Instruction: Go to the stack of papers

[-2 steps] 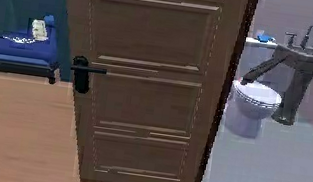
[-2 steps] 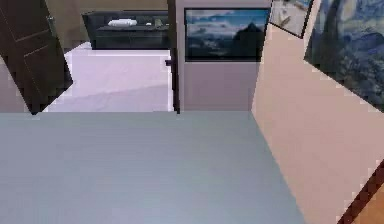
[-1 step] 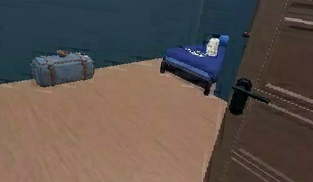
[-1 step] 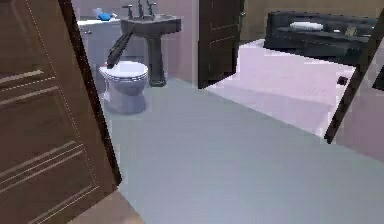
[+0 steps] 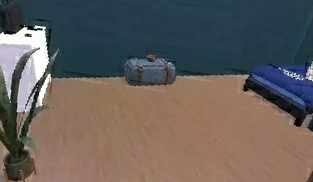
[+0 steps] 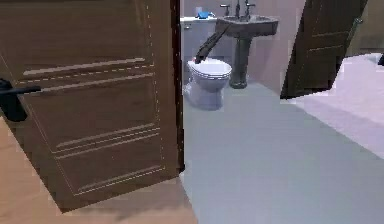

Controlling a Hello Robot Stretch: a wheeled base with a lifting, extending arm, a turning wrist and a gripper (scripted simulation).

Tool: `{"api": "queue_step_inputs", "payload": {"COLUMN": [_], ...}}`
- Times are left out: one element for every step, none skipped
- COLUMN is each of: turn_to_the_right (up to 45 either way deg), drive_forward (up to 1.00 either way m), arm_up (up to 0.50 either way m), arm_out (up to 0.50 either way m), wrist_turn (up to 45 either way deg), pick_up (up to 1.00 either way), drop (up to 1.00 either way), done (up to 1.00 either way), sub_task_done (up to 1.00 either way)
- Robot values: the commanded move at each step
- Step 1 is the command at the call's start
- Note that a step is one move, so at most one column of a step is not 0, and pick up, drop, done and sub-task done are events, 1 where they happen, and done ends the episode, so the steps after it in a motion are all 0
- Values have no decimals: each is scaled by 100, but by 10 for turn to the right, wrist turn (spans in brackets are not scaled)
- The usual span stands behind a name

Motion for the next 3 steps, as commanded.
{"api": "queue_step_inputs", "payload": {"turn_to_the_right": [0,450,60], "drive_forward": [80,0,0], "arm_up": [0,0,0], "arm_out": [0,0,0], "wrist_turn": [0,0,0], "pick_up": [0,0,0], "drop": [0,0,0], "done": [0,0,0], "sub_task_done": [0,0,0]}}
